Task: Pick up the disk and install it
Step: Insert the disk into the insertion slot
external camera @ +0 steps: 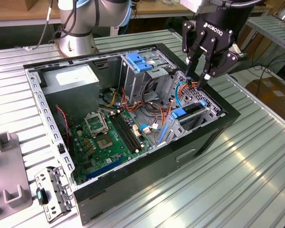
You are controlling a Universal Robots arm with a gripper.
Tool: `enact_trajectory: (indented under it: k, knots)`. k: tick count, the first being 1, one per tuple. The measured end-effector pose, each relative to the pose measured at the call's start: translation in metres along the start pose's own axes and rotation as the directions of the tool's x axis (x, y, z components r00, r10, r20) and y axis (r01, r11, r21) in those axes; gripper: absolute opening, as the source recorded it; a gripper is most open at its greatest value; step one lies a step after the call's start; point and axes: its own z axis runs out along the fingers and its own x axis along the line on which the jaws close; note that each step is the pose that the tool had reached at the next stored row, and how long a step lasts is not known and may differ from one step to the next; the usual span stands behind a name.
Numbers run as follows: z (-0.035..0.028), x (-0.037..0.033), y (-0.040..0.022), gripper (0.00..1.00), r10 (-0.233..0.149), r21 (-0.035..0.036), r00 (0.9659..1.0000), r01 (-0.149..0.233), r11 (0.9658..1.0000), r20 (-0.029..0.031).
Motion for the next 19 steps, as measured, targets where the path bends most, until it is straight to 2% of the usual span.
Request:
enact_trajectory:
  k: [8,10,11,13,14,15,19]
  knots:
    - [0.0149,0.0023,0.0006,0.43,0.000,0.0000,1.0000,0.000,1.0000,-0.0001]
    - [0.0195,0.0021,0.0007,0.30,0.000,0.0000,1.0000,0.000,1.0000,-0.0001]
    - [0.0220,0.0020,0.0008,0.30,0.000,0.0000,1.0000,0.000,1.0000,-0.0001]
    - [0.0225,0.0019,0.0008,0.18,0.000,0.0000,1.0000,0.000,1.0000,-0.0003]
    - [0.0225,0.0019,0.0008,0.18,0.000,0.0000,1.0000,0.000,1.0000,-0.0004]
    - [0.0247,0.0019,0.0010,0.11,0.000,0.0001,1.0000,0.000,1.0000,0.0002]
    - [0.0375,0.0069,0.0013,0.11,0.000,0.0000,1.0000,0.000,1.0000,0.0000]
